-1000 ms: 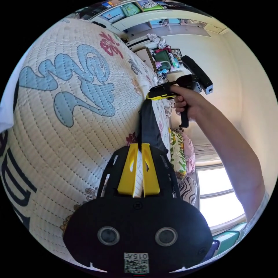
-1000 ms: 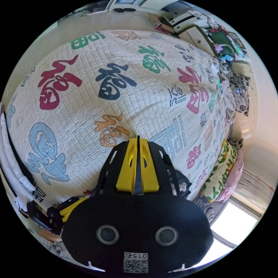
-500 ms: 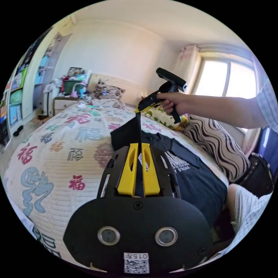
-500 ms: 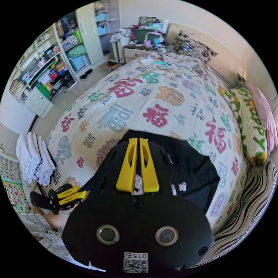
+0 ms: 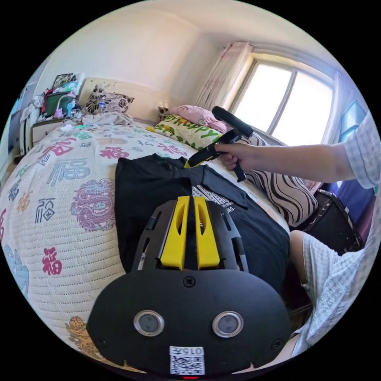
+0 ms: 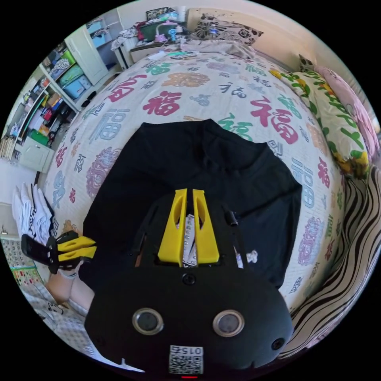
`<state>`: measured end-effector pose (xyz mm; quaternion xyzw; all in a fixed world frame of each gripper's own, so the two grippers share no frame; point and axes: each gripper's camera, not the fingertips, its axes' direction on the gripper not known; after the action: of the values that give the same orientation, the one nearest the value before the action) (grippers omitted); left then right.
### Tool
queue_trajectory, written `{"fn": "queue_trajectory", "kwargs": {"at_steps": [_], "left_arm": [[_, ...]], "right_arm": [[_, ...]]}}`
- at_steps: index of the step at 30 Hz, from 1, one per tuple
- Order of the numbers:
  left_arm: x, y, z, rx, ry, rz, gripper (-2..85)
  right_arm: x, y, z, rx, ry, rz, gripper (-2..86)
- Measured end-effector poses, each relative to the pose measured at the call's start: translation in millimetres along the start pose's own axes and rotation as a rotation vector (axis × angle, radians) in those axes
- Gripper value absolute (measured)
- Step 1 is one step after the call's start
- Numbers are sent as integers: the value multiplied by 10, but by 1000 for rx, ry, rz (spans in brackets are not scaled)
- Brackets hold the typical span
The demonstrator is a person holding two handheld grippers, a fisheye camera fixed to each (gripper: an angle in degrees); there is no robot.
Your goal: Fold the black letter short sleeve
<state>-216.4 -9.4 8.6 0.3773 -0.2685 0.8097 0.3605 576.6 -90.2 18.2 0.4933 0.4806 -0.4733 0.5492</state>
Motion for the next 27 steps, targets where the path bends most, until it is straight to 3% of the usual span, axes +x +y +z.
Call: {"fn": "queue_trajectory", "kwargs": {"at_steps": [7, 11, 15, 27], "left_arm": [[-327, -70, 577, -182, 52, -104, 8], [-416, -123, 887, -324, 45, -114, -7], [-495, -164, 1001, -359, 53, -113, -9], [-727, -301, 1139, -437, 139, -70, -8]], "right_arm": [[-255, -244, -115, -47, 70, -64, 47], [-250, -462, -143, -175, -50, -75, 48], [-354, -517, -309, -212, 11, -149, 13], [-310, -437, -1187, -92, 95, -69, -8]]}}
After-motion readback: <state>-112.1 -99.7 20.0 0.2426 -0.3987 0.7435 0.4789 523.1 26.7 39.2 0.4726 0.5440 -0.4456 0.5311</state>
